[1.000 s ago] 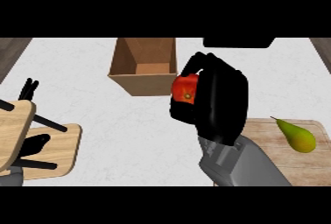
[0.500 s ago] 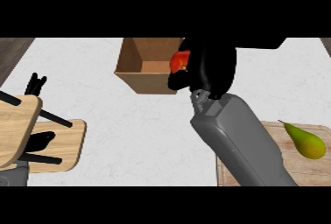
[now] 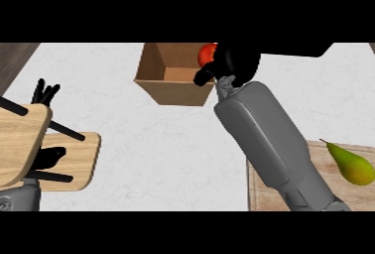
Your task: Pick the tomato from the cutting board and place it in the cardboard box
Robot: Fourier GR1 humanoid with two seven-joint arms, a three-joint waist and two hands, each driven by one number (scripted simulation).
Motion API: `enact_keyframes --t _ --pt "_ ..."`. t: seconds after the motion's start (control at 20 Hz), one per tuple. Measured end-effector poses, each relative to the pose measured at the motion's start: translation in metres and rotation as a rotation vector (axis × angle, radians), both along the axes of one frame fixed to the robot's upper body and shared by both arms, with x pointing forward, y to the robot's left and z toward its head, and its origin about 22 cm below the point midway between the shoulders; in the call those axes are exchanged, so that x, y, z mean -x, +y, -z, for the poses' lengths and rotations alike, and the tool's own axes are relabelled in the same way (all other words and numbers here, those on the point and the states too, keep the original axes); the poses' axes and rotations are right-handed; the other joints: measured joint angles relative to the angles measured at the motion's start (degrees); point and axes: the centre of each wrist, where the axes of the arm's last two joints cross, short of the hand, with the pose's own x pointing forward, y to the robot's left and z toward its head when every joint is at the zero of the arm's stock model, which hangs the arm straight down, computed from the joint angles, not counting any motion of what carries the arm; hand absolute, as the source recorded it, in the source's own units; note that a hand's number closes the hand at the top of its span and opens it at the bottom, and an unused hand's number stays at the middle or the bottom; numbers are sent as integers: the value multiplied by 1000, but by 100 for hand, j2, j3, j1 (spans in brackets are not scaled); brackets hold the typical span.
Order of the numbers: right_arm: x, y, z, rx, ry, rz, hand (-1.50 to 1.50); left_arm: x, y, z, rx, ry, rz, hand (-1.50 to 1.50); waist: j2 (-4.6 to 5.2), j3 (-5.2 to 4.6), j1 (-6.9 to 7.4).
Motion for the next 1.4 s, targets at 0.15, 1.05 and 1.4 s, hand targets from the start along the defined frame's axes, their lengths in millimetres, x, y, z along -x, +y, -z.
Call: enact_keyframes --t 0.15,1.05,1.4 --pt "-11 -1 8 -26 16 17 -150 -1 -1 0 12 -6 5 0 6 -7 27" --pt "-30 -20 -3 -436 -477 185 -150 14 12 6 37 8 -62 0 -100 14 -272" --pt "-23 -49 14 -502 -585 294 -150 31 27 12 45 29 -128 0 -226 18 -616"
